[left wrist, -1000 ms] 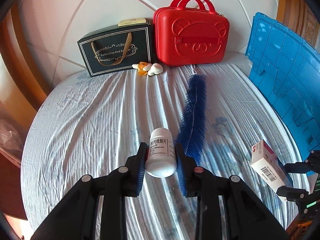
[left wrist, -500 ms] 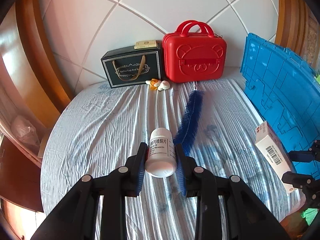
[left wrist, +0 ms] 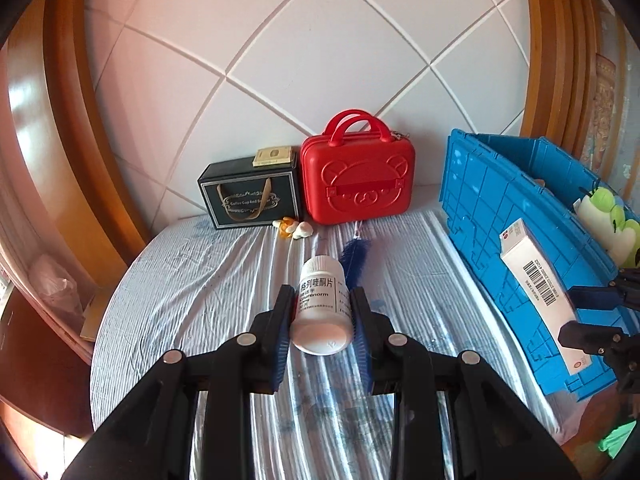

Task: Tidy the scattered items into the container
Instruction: 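Lift and carry the pill bottle in the left tool and ointment box in the right tool to the bin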

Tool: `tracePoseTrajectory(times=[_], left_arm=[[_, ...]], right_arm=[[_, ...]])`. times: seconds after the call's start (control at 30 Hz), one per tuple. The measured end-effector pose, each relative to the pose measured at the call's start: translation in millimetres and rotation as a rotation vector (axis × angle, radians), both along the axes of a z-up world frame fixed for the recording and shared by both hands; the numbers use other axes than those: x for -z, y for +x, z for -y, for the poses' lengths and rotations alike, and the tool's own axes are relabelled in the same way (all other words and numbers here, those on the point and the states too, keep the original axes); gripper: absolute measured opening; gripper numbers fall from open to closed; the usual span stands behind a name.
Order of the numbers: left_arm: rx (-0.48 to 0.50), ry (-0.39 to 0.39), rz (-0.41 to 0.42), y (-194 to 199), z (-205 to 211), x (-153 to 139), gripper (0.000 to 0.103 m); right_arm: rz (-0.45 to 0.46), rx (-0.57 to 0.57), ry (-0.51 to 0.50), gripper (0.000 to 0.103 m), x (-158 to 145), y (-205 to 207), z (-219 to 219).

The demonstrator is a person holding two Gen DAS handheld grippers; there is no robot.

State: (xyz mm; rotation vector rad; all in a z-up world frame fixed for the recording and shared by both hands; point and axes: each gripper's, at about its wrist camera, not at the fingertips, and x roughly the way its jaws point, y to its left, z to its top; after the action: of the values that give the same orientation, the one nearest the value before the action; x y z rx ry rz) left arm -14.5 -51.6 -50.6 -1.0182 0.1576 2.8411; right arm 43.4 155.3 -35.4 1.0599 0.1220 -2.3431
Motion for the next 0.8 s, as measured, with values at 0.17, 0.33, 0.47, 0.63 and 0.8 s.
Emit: tracePoseTrajectory(times=[0.17, 0.33, 0.47, 0.63, 0.8], left_arm=[[0.053, 0.011, -0.048, 3, -39, -24, 0.027], [0.129, 0.005, -0.073, 3, -88, -45, 0.027], [0.191, 0.003, -0.096, 0, -130, -60, 0.027], [0.277, -0.001, -0.131, -3, -184, -77, 0.027], [0.37, 0.003, -0.145, -4, -242, -86, 0.027]], right_arm=[[-0.058, 0.042, -0.032, 0.042, -30, 9, -40], [-0.098, 0.092, -0.068, 0.042, -50, 16, -80], [-0.111, 0.133, -0.096, 0.042, -58, 20, -111], [-0.125, 0.191, -0.111, 0.042, -66, 28, -154], [-0.129, 0.284, -0.113, 0.042, -67, 34, -206]])
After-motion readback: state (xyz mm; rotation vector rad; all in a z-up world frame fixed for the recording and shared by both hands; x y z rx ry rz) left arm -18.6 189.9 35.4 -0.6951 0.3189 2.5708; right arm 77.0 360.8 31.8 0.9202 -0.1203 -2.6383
